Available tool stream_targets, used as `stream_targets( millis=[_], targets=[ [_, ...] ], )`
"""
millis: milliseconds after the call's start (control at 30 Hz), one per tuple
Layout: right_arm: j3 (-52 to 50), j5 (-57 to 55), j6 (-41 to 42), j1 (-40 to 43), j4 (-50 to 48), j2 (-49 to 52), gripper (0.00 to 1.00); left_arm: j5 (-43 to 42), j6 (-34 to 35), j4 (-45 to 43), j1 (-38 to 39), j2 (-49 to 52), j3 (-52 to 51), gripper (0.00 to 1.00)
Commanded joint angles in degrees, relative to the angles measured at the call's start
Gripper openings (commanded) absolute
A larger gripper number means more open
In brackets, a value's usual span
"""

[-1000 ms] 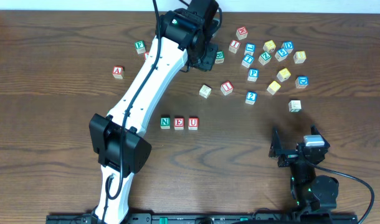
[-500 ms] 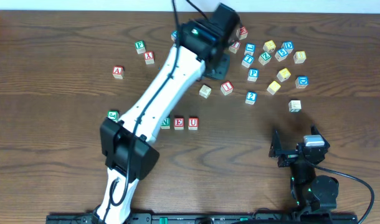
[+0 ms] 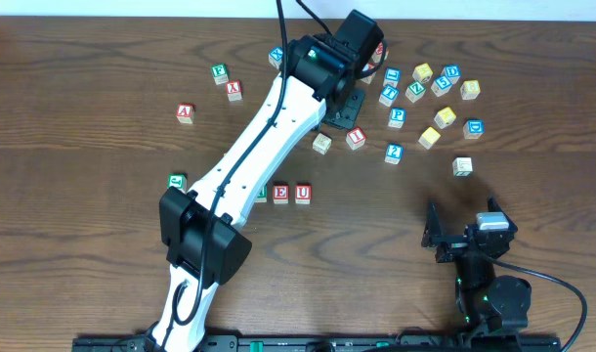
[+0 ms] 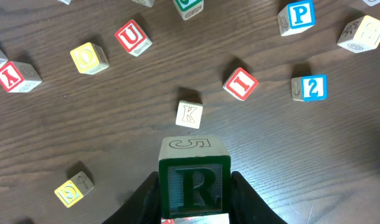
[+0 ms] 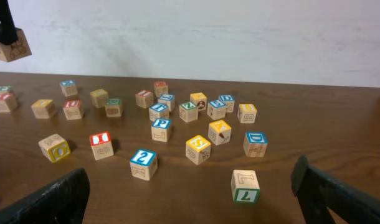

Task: Spell out NEURIPS
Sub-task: 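Carry the green R block toward the right of the U block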

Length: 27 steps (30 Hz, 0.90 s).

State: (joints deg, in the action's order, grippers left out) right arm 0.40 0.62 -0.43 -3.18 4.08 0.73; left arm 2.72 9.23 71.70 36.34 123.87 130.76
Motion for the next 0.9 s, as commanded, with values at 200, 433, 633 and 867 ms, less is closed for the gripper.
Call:
stream_targets(
  millis=[200,433,633,867],
  targets=[
    [-0.07,-0.07,0.81,0.48,0.26,-0.24,0.99,0.98,0.96,-0.85,-0.87,-1.88,0.7,0.07],
    [-0.07,-0.04,0.81,0.48,0.26,-0.24,0.99,1.01,0.96,-6.58,-1.07,-6.71,-5.14,0.07],
    [-0.07,-0.04,0.81,0.46,0.26,-0.24,0.99,2.45,1.03,-12.44,-1.18,-13.31,-17.64,0.08],
    [-0.07,-0.04,0.81,0.48,0.26,-0.24,0.99,2.89,4.46,-18.12,-1.22,-18.12,-31.23,0.07]
  ],
)
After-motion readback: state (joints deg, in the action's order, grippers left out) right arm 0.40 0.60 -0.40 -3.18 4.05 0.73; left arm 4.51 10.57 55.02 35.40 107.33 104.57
